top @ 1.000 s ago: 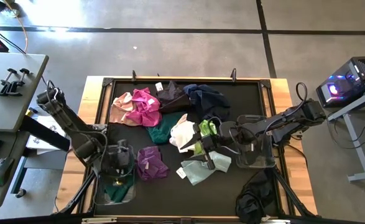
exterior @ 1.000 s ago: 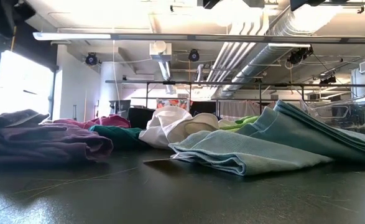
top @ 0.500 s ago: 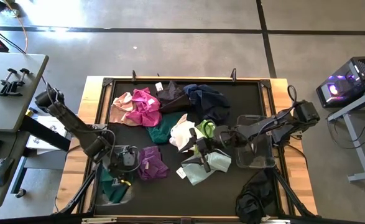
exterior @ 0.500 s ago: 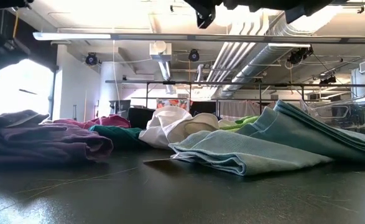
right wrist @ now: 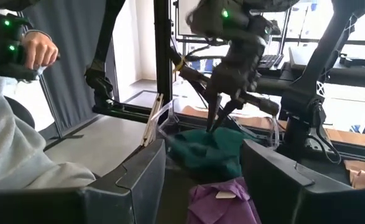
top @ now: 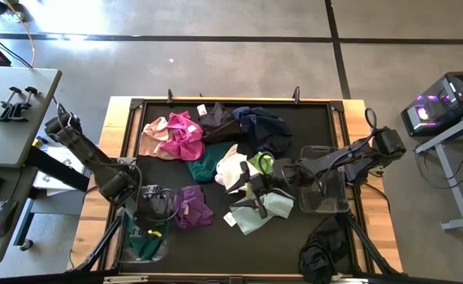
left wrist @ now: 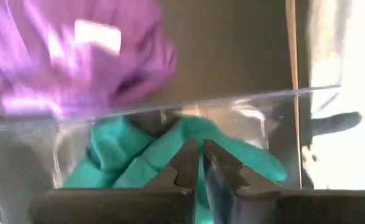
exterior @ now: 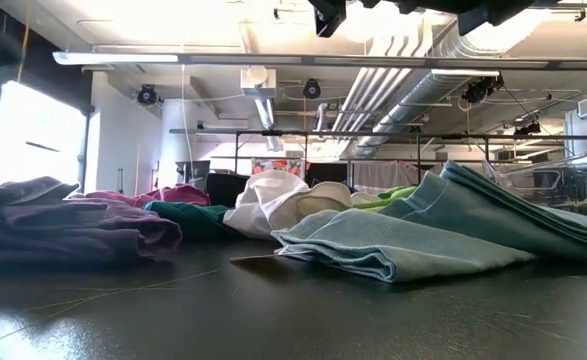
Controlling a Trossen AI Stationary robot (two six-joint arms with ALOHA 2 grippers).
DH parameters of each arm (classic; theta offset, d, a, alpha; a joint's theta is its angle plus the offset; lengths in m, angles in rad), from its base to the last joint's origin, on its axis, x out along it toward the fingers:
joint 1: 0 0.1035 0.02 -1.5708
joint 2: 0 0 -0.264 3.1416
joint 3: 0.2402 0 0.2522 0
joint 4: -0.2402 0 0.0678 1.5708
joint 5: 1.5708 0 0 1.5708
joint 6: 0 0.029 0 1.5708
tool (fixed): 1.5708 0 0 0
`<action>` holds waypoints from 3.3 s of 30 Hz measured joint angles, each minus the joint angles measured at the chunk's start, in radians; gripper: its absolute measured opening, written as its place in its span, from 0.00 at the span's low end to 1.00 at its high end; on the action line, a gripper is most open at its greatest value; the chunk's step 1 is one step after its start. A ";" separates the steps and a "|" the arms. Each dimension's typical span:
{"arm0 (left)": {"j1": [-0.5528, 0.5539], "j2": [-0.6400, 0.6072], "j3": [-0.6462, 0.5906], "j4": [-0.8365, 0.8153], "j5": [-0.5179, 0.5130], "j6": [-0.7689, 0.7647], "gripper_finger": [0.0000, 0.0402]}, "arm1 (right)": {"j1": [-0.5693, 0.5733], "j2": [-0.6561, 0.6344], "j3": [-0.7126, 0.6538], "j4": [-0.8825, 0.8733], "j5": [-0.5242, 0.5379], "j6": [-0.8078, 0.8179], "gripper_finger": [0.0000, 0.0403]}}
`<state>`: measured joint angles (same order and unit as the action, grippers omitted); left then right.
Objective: Sort towels by color in basket
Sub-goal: Put the bottom black towel into the left transparent bin
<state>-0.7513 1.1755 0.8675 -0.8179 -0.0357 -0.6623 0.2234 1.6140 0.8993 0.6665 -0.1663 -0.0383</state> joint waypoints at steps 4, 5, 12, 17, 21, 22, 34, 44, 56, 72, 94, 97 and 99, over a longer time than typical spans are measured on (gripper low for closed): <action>0.003 -0.001 0.027 0.039 -0.198 0.174 0.00 | 0.002 -0.023 0.000 0.003 0.000 -0.024 0.50; 0.002 0.000 0.026 0.058 -0.257 0.215 0.00 | 0.002 -0.029 0.000 0.003 0.000 -0.024 0.50; 0.038 0.000 -0.086 0.373 -0.631 0.411 0.00 | 0.044 -0.103 0.029 -0.220 0.299 -0.089 0.50; 0.132 0.000 -0.218 0.699 -0.625 0.600 0.00 | 0.082 -0.142 0.153 -0.642 0.462 0.004 0.50; 0.217 -0.011 -0.279 0.893 -0.455 0.768 0.00 | 0.107 -0.138 0.311 -1.031 0.330 0.231 0.50; 0.238 -0.015 -0.285 0.903 -0.407 0.796 0.00 | 0.112 -0.133 0.341 -1.105 0.268 0.280 0.50; 0.369 -0.041 -0.287 0.891 -0.050 1.007 0.00 | 0.235 -0.120 0.329 -1.280 0.052 1.023 0.50; 0.425 -0.043 -0.286 0.876 0.219 1.030 0.00 | 0.476 -0.112 0.328 -1.508 -0.032 1.626 0.50; 0.458 -0.043 -0.286 0.867 0.236 1.024 0.00 | 0.656 -0.049 0.328 -1.590 -0.097 2.117 0.50; 0.456 -0.043 -0.286 0.854 0.236 1.014 0.00 | 0.654 0.250 0.328 -1.582 -0.110 1.821 0.50; 0.457 -0.043 -0.286 0.847 0.230 1.006 0.00 | 0.644 0.321 0.329 -1.361 0.135 1.555 0.04; 0.457 -0.043 -0.287 0.858 0.222 1.013 0.00 | 0.630 0.286 0.325 -1.300 0.231 1.518 0.03; 0.453 -0.043 -0.287 0.881 0.198 1.017 0.00 | 0.625 0.236 0.322 -1.279 0.313 1.497 0.01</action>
<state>-0.2981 1.1320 0.5804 0.0635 0.1628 0.3549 0.8486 1.8501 1.2214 -0.6123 0.1467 1.4590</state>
